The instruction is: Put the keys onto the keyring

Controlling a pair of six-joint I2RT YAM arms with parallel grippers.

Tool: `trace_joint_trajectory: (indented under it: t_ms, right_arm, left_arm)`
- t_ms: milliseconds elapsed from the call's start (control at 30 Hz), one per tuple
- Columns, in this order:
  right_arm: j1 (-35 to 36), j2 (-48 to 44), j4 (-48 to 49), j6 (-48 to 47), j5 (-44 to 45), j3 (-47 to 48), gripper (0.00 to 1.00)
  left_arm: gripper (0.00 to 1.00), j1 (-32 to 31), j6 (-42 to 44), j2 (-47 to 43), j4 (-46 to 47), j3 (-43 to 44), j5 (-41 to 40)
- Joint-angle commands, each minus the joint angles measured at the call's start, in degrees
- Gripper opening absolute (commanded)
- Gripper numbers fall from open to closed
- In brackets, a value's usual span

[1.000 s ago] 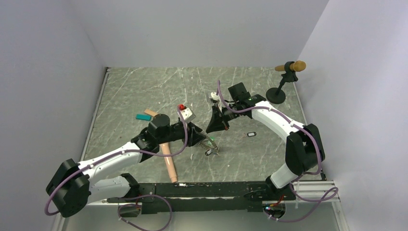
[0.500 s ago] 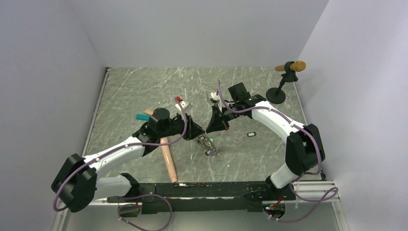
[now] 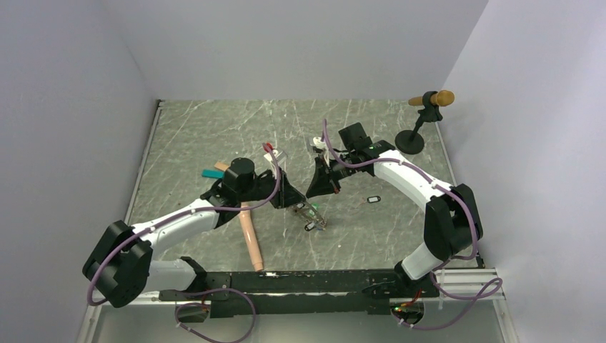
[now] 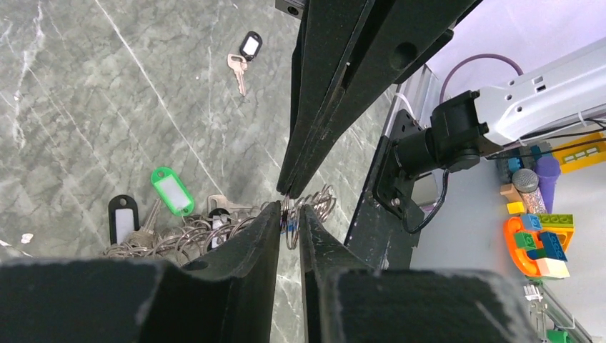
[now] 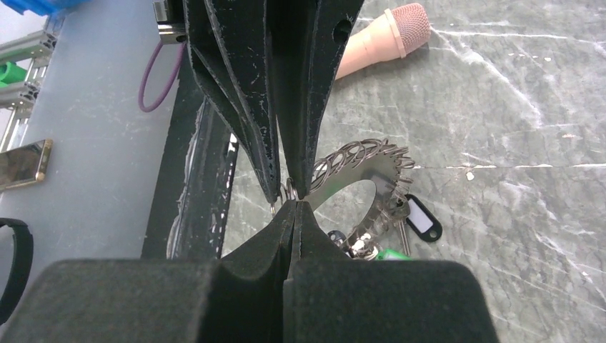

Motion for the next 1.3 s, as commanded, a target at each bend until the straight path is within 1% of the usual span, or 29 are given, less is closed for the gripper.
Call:
trace_joint_trajectory:
  t_ms: [0,67,100,133,233,300,333,367,433,467,567,667,700,767,867,967,1133,1267]
  right_arm:
    - [-0.13,-1.82,2.01,0.60,-2.99,0.30,0.00]
    - [-0.11,-1.76,2.04,0.58,-3.12,0.33,0.00]
    - [-0.11,-1.70,2.04,0.54,-3.14,0.27,0.00]
    - [-0.08,-1.72,1.98,0.54,-3.15,0.26,0.00]
    - [-0.13,-1.67,1.39,-0.19,-3.27,0.27,0.00]
    - [-0.09,-1.54,0.10,-1.90,-3.47,0.70,0.01]
    - [-0.10,-1.39,-1.07,-3.30,-3.38,1.02,0.08]
    - [-0.12,-1.21,-2.74,-4.88,-3.26,1.71,0.18]
    - [-0.18,-0.68,-8.39,-9.81,-2.21,3.47,0.30]
    - [-0.08,-0.45,-10.84,-12.44,-1.74,4.29,0.34]
    - [0.05,-0.62,-15.45,-18.94,-1.01,5.25,0.45]
    - [0.00,-1.86,-19.18,-28.29,-3.75,4.08,0.54]
    - [0.11,-2.41,-19.97,-30.46,-5.02,3.52,0.57]
    - [0.45,-3.63,-20.33,-33.27,-6.38,2.34,0.59]
    - [1.08,-4.94,-18.76,-33.13,-6.98,1.36,0.59]
    - [1.70,-5.20,-18.70,-33.08,-7.58,1.20,0.58]
    - [2.88,-5.28,-17.43,-31.69,-7.09,0.88,0.54]
    - [3.98,-5.27,-14.43,-28.39,-5.81,0.21,0.52]
  left_arm:
    - [0.19,-0.03,0.28,0.23,1.76,1.76,2.34]
    - [0.11,-0.05,0.99,0.35,0.85,2.02,1.95]
    - [0.04,-0.10,1.36,0.33,0.57,2.15,1.89]
    - [0.00,-0.08,1.61,0.40,0.26,2.37,1.64]
    - [0.00,-0.08,4.33,-0.20,-1.59,3.22,0.44]
    - [0.00,-0.28,9.05,-1.83,-5.68,4.45,-0.30]
    - [0.00,-0.63,12.42,-2.97,-8.90,5.43,-1.72]
    - [0.00,-1.28,16.95,-4.07,-12.67,6.61,-3.49]
    - [0.00,-2.96,26.66,-6.21,-20.48,9.17,-7.22]
    - [0.00,-3.97,33.32,-7.05,-23.88,10.31,-7.94]
    - [0.00,-6.88,47.78,-8.61,-31.24,12.83,-9.30]
    - [0.00,-9.88,59.55,-8.35,-37.23,14.62,-9.95]
    - [0.00,-10.93,63.89,-8.22,-38.27,14.92,-10.81]
    - [0.00,-12.66,69.03,-7.51,-40.34,15.83,-12.54]
    - [0.00,-13.59,72.26,-6.23,-41.31,17.68,-14.88]
    - [0.00,-13.79,72.57,-5.35,-40.62,19.11,-15.27]
    - [0.00,-13.80,70.15,-4.94,-38.23,19.25,-13.77]
    - [0.00,-13.79,67.28,-5.94,-35.27,17.66,-11.97]
